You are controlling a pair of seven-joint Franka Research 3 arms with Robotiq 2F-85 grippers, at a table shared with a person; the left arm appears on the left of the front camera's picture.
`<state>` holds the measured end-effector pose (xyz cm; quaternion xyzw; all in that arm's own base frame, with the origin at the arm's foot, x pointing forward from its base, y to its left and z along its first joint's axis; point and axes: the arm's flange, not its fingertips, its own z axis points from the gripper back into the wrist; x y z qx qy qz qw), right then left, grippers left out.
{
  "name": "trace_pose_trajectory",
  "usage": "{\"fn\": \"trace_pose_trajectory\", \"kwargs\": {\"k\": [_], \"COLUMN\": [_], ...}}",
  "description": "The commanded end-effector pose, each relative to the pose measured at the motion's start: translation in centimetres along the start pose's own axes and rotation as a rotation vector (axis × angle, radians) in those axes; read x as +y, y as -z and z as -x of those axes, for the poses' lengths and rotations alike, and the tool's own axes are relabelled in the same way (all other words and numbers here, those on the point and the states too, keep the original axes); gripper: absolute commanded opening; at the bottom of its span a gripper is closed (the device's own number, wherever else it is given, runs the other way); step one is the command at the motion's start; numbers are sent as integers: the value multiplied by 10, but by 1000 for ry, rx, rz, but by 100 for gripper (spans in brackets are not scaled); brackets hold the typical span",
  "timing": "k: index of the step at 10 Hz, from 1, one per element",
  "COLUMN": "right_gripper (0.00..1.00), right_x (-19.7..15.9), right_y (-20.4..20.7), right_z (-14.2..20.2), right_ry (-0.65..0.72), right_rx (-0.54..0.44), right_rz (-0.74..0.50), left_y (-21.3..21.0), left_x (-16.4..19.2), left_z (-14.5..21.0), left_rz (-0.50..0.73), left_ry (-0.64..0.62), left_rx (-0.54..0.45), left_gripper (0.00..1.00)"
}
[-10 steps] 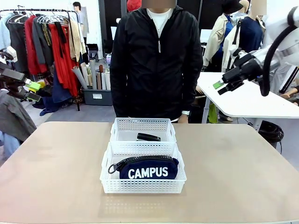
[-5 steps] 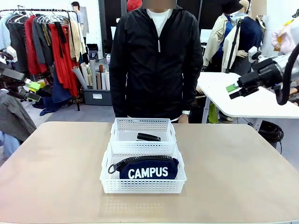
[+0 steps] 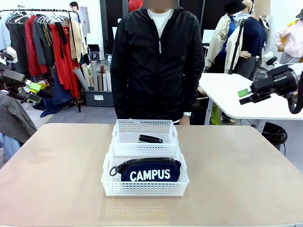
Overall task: Distribute items into two baskets.
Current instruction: Place the picked Stapler into the Organizing basket as instructed by the person.
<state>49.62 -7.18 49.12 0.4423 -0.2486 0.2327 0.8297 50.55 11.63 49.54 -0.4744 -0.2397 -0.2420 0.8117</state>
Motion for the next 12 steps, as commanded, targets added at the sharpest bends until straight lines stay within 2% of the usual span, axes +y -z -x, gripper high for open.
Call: {"fn": "trace_pose_trajectory", "kwargs": {"k": [1, 2, 3, 12], "right_gripper": [100, 100, 100, 100], "right_x": [5, 4, 1, 1], "right_y": [4, 3, 1, 1], "right_z": [13, 15, 4, 4], "right_ry": [-45, -49, -7, -7], "right_rx": [-48, -59, -2, -2], "right_rz": [-19, -21, -3, -3], "left_y": [0, 0, 0, 0], "left_x": [-2, -2, -2, -2], "left_z": [0, 0, 0, 0], "left_rz": [0, 0, 0, 0], "left_ry": [0, 0, 0, 0], "left_rx": [-2, -2, -2, -2], "left_gripper": [100, 100, 100, 100]}}
